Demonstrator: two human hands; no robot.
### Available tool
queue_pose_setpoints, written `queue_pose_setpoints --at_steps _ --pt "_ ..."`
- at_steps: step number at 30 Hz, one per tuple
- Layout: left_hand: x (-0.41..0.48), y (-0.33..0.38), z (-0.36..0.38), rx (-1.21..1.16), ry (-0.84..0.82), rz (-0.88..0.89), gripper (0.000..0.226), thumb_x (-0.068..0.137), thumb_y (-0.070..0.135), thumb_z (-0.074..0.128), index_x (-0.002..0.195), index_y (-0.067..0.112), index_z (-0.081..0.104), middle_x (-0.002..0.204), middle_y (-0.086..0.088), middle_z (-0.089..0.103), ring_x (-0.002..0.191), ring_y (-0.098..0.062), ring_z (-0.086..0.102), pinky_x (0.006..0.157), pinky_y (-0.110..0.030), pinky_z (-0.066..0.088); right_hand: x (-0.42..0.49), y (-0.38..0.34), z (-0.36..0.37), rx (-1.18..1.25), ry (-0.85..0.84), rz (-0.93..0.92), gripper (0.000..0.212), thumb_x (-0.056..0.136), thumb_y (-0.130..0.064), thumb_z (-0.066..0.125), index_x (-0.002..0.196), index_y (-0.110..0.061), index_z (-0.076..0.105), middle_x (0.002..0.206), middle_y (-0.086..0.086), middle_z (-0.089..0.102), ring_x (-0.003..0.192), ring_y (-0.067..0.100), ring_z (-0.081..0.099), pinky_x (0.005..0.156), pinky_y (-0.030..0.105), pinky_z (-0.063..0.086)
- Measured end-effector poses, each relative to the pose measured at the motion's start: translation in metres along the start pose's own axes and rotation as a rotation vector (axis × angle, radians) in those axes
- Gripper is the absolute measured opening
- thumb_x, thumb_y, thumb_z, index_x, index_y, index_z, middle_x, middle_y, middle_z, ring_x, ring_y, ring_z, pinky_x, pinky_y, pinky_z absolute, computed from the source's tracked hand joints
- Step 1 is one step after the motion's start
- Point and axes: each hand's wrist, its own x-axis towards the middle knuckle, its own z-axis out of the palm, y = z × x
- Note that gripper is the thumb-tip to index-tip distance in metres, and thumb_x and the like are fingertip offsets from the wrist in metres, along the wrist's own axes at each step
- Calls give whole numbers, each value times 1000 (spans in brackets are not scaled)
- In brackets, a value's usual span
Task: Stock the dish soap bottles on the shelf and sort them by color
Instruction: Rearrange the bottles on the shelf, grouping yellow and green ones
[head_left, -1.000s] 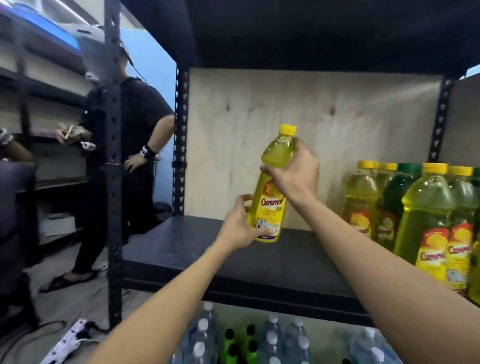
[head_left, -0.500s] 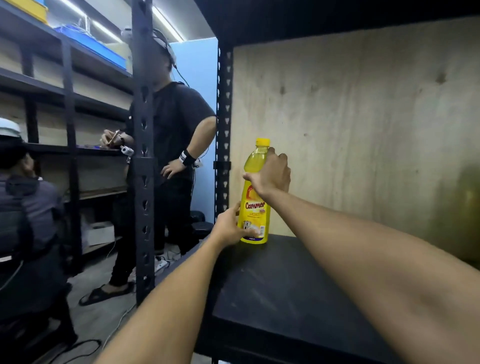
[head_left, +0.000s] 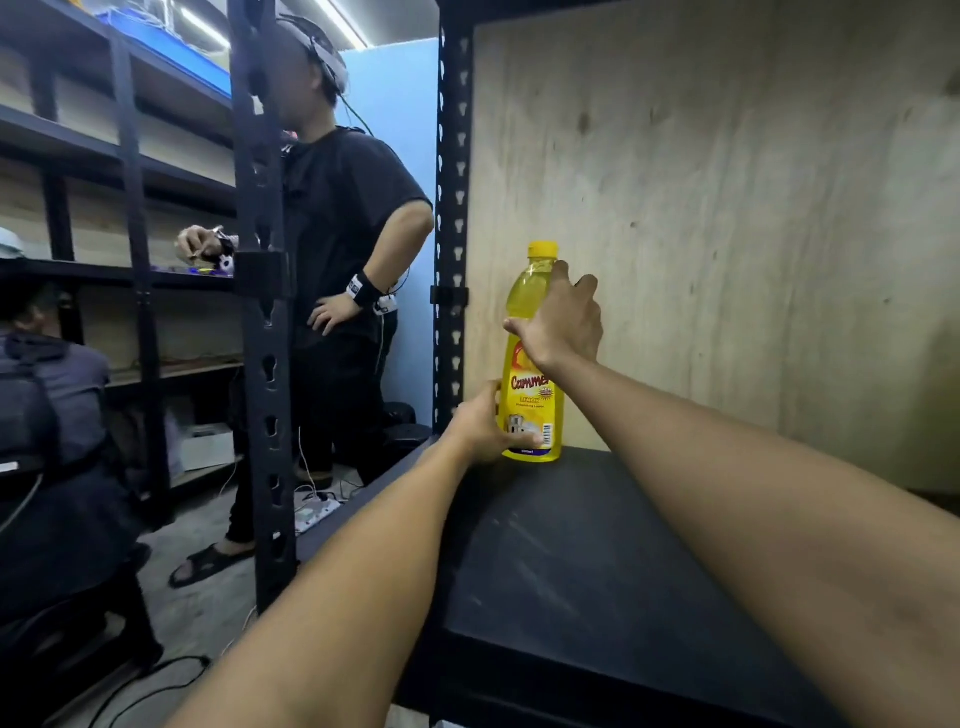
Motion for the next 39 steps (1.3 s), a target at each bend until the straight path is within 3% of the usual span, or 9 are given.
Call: queue_pose_setpoints --at_steps 4,7,10,14,17,20,25,29,39 --pt "-20 15 4 85 28 -84 80 64 39 90 131 21 50 110 7 63 112 -17 62 86 -22 45 -7 2 -16 85 -105 43 89 73 -41 83 145 -19 36 135 13 44 123 36 51 95 41 46" --pt "-51 50 -2 165 179 -151 86 68 29 87 138 12 39 128 -8 53 121 -28 55 93 -33 46 -26 14 -62 122 -163 80 89 68 -36 87 144 -20 43 138 11 47 129 30 48 99 36 43" --pt "-99 99 4 45 483 114 70 75 13 76 136 19 43 124 -5 51 111 -25 59 88 -26 48 -58 41 -139 136 -96 79 68 66 -25 84 130 -25 60 126 5 61 116 18 59 84 22 43" --pt "-156 170 51 -345 135 280 44 77 6 75 107 34 61 106 3 65 79 -6 66 65 -8 50 -95 81 -263 -17 75 79 45 68 -21 74 113 -27 69 112 2 65 102 12 59 73 16 39" --pt "-177 218 108 -508 -202 127 41 78 11 80 109 31 61 113 2 68 94 -14 68 89 -38 57 -106 102 -340 -164 214 113 41 71 -15 70 111 -23 69 108 8 64 105 23 60 86 28 44" --pt "-191 253 159 -477 -335 33 65 74 25 85 131 21 55 129 1 63 114 -17 61 102 -38 50 -104 123 -388 -261 229 140 40 72 -10 67 111 -16 67 106 12 68 108 29 59 89 33 46" --pt "-202 279 208 -223 -326 42 107 68 49 86 153 14 30 154 -7 41 139 -24 43 109 -34 39 -89 153 -405 -186 131 237 60 77 -17 76 133 -10 55 127 13 63 121 31 55 94 32 44" --pt "-204 284 235 -211 -312 24 104 65 47 88 150 18 35 148 -6 48 133 -23 49 103 -31 42 -67 162 -395 -165 80 225 80 76 -17 82 144 -5 41 137 19 55 129 36 49 101 37 43" --pt "-207 303 279 -127 -143 65 95 62 41 90 137 21 35 130 -6 56 119 -27 57 101 -44 49 -48 193 -367 -228 13 236 60 78 -7 77 129 1 46 128 23 55 121 38 53 95 38 47"
